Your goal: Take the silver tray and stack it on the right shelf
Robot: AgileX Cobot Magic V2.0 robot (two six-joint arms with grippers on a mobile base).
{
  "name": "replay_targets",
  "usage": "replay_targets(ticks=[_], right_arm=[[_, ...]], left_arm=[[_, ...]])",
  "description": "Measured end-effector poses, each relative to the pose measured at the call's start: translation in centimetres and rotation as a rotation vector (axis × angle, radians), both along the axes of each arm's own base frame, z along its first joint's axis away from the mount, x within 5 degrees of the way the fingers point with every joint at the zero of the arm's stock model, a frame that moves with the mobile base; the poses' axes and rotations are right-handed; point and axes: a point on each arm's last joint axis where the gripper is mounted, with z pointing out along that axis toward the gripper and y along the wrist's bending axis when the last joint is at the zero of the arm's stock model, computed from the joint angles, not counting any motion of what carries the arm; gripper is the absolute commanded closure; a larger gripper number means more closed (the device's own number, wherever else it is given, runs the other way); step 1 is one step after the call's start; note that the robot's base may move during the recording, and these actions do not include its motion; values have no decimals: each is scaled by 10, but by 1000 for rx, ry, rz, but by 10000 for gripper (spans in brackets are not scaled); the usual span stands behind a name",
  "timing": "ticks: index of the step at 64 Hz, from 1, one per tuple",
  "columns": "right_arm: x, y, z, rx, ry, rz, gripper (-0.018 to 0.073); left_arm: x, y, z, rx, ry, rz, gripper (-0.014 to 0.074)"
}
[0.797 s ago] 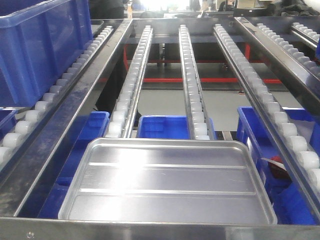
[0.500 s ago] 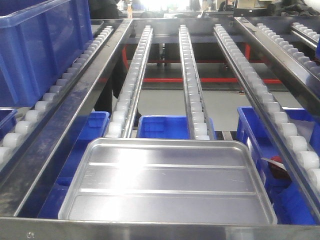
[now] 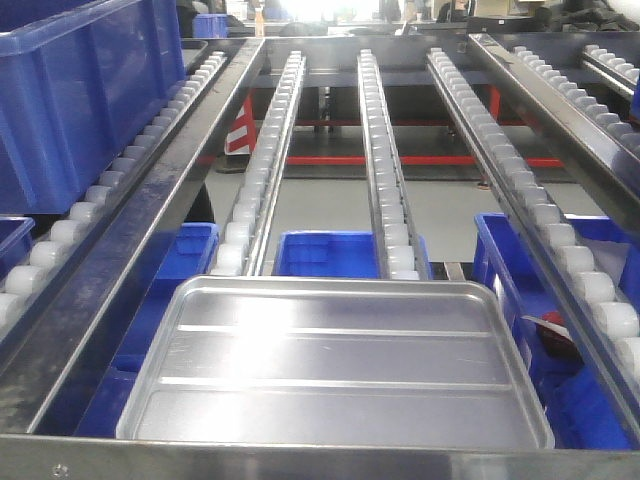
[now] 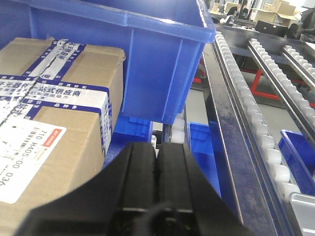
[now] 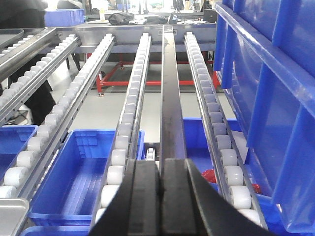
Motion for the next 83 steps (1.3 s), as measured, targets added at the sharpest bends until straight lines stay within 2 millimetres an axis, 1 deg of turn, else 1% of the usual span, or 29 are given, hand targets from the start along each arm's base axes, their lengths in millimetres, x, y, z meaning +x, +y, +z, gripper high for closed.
replay_targets(ticks=[11,14,17,20,22,23,25,29,34,36,38,41,45,47,51,53,56,59,61,67,75,83], right_arm=[[0,0,5,-4,-49,3,503],[-1,0,13,-4,-85,4,503],[-3,1,23,-6,-117,4,503],[-7,1,39,-9,-165,4,503],[-10,1,53,-9,-206,4,503],[-13,1,62,-11,-232,4,503],[-16,1,73,-11,-263,4,503],[-21,1,99,7,-309,7,503],[-20,2,121,29,-300,24,497],[-17,2,128,36,-284,34,489],[-13,2,133,40,-260,43,474],[-8,3,138,46,-222,62,428],[0,5,144,54,-158,94,333],[5,6,146,56,-124,112,280],[13,10,147,60,-47,162,191],[17,13,147,59,-14,188,156],[23,17,146,56,37,232,131],[30,22,143,51,90,273,127],[34,26,141,46,123,303,127],[47,40,131,28,233,391,127],[60,63,111,65,435,496,127],[75,81,89,92,621,531,127]], left_arm=[[0,0,7,7,-80,5,688],[-1,0,11,42,-96,6,688],[-3,0,20,104,-105,10,688],[-5,1,38,164,-133,15,688],[-6,1,53,193,-145,16,688],[-8,1,63,200,-163,18,688],[-9,1,76,211,-167,18,688],[-9,1,107,207,-165,8,688],[-4,-1,138,163,-107,-31,687],[1,-2,148,138,-69,-51,687],[6,-5,153,114,-25,-78,687],[15,-9,162,94,42,-116,687],[31,-17,170,90,130,-172,679],[37,-21,173,93,156,-194,648],[54,-33,172,110,231,-258,530],[63,-40,171,122,266,-294,430],[73,-51,169,128,309,-340,302],[80,-62,165,138,345,-391,225],[85,-70,162,144,373,-420,199],[95,-92,149,158,456,-502,200],[102,-119,130,191,554,-595,244],[106,-138,113,195,656,-647,269]])
